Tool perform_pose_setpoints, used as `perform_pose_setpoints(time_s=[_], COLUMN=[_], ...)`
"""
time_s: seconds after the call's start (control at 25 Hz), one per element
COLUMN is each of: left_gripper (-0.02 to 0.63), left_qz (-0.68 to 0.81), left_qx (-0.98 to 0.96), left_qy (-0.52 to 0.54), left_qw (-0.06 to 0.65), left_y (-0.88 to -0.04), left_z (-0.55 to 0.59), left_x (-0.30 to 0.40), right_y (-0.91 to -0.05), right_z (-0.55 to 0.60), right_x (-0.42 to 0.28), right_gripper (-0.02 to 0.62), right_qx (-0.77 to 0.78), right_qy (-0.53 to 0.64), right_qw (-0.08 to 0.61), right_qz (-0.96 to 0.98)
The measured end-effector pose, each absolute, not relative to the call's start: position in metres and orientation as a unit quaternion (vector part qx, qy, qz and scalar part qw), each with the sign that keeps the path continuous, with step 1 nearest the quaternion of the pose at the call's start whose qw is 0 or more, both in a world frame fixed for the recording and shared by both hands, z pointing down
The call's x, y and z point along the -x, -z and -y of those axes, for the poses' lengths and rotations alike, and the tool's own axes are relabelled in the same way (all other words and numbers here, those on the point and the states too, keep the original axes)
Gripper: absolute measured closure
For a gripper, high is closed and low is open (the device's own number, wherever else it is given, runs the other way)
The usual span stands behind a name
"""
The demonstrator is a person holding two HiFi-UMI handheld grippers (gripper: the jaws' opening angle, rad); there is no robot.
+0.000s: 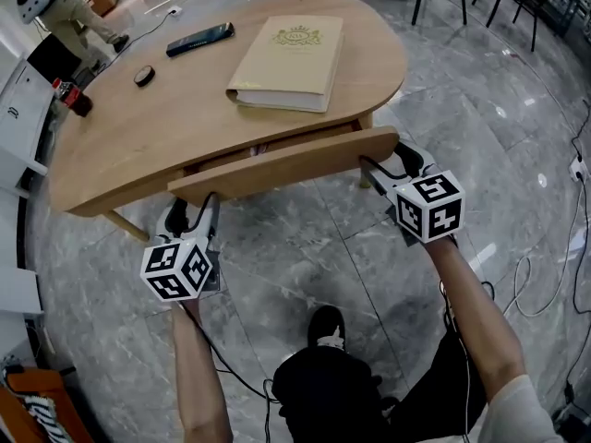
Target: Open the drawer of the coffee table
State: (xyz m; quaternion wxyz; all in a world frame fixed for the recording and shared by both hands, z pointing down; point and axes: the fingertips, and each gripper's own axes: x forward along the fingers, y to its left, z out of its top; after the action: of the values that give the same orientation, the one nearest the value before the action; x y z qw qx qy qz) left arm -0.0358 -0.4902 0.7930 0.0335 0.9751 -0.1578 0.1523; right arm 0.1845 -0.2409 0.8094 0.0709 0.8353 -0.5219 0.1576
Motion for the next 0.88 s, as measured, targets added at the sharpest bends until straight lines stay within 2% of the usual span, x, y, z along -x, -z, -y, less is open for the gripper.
perform_pose_setpoints(time_s=[0.88], left_gripper=[0.347], left_qz=[0.168], left_qx=[-0.974], left_qy=[-0.145], left_qw=[0.037], left_y=[-0.798], left_z=[0.457], left_x=[0.076], right_y=[-0.811], right_z=[0.208], right_x=[-0.145], right_gripper=[0.299], right_qx=[-0.840], right_qy=[-0.147], right_qw=[0.069], right_qz=[0.517])
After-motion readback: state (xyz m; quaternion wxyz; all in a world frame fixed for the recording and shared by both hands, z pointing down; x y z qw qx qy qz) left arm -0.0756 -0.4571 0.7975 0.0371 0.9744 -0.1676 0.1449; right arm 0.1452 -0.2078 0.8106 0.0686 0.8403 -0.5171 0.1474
